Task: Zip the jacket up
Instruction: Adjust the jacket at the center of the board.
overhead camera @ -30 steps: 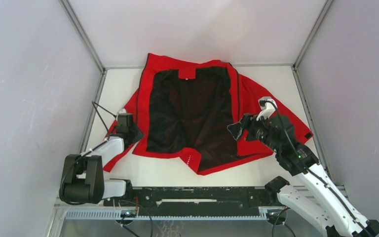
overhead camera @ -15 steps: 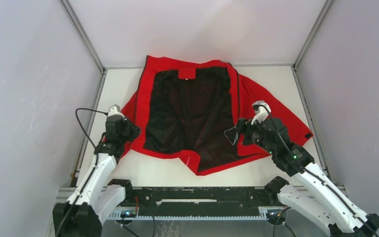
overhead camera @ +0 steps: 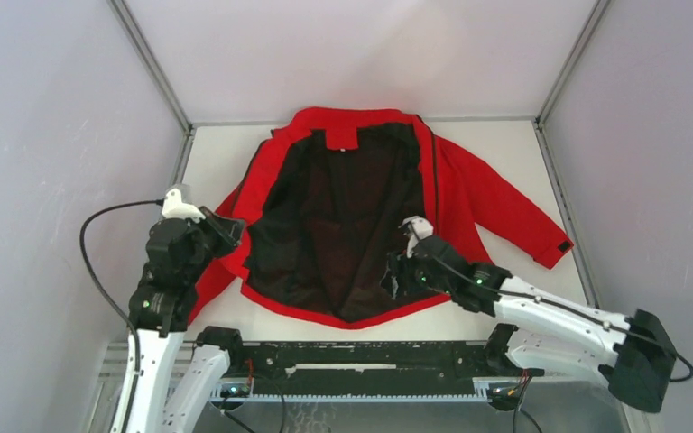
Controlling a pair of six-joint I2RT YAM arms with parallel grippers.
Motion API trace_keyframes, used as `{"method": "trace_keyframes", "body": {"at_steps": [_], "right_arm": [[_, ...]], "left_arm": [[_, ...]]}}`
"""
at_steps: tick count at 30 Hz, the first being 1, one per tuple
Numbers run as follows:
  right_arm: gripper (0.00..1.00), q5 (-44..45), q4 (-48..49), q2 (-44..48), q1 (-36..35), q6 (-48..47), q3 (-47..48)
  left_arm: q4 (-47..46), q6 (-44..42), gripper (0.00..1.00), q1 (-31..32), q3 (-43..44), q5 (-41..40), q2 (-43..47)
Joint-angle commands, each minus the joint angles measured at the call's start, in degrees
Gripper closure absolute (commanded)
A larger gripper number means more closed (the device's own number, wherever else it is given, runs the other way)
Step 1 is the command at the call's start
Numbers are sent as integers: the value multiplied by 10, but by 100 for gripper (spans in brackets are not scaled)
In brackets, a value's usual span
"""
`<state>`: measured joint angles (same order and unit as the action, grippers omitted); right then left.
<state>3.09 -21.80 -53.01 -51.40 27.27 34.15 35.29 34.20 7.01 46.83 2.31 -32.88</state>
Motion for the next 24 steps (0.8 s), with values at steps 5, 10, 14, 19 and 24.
{"method": "trace_keyframes", "body": {"at_steps": [5,10,14,19,24], "right_arm": [[31,64,108,-62,-84,59,5],[30,107,75,-19,-97,73,0],[30,130,31,42,-99,78,-7],[29,162,-37,130,-100,85,-8],[28,194,-93,209,-99,87,-8]], "left_arm": [[57,-17,100,25,61,80,-6],[40,2,100,158,61,-3,-47],[-3,36,100,274,43,-71,-94],[-66,70,100,402,36,-122,-196],[-113,76,100,507,114,-131,-378]]}}
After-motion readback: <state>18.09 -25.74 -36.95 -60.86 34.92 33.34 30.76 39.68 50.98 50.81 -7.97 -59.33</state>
